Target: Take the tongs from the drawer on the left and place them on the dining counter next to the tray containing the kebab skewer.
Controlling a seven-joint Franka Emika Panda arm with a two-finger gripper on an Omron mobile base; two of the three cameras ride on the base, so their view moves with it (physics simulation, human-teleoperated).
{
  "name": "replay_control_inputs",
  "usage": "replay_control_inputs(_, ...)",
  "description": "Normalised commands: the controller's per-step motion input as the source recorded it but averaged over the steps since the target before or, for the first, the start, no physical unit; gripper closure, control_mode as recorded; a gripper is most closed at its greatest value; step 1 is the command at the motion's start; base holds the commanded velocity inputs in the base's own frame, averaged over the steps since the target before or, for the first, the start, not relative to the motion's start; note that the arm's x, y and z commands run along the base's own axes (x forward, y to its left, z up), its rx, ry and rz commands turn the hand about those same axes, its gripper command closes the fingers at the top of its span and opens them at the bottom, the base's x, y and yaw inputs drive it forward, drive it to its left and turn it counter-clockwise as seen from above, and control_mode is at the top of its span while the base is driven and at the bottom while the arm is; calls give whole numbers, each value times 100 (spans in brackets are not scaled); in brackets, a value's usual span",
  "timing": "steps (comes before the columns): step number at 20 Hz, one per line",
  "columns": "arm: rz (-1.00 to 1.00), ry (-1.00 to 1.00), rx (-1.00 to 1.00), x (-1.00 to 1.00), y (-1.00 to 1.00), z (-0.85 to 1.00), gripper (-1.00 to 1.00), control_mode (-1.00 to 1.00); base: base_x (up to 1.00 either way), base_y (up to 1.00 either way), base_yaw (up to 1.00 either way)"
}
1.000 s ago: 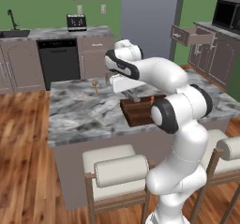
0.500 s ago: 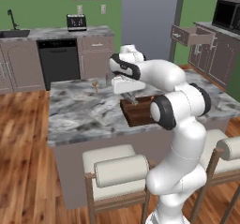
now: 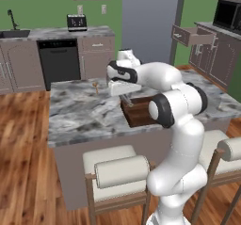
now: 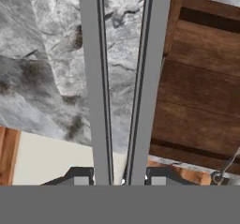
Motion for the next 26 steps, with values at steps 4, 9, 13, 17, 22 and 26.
replay_control_inputs(4, -5, -17, 0, 33, 6, -6, 100, -100, 0, 0, 0)
replay_control_inputs(9, -5, -15, 0, 31, 10, -10, 100, -100, 0, 0, 0)
replay_control_inputs(13, -4, -10, 0, 16, 15, -22, 100, -100, 0, 0, 0)
replay_control_inputs(17, -3, -2, 0, 1, 13, -27, 100, -100, 0, 0, 0)
replay_control_inputs(22, -3, 0, 0, 0, 4, -26, 100, -100, 0, 0, 0)
replay_control_inputs(26, -7, 0, 0, 0, 0, -22, 100, -100, 0, 0, 0)
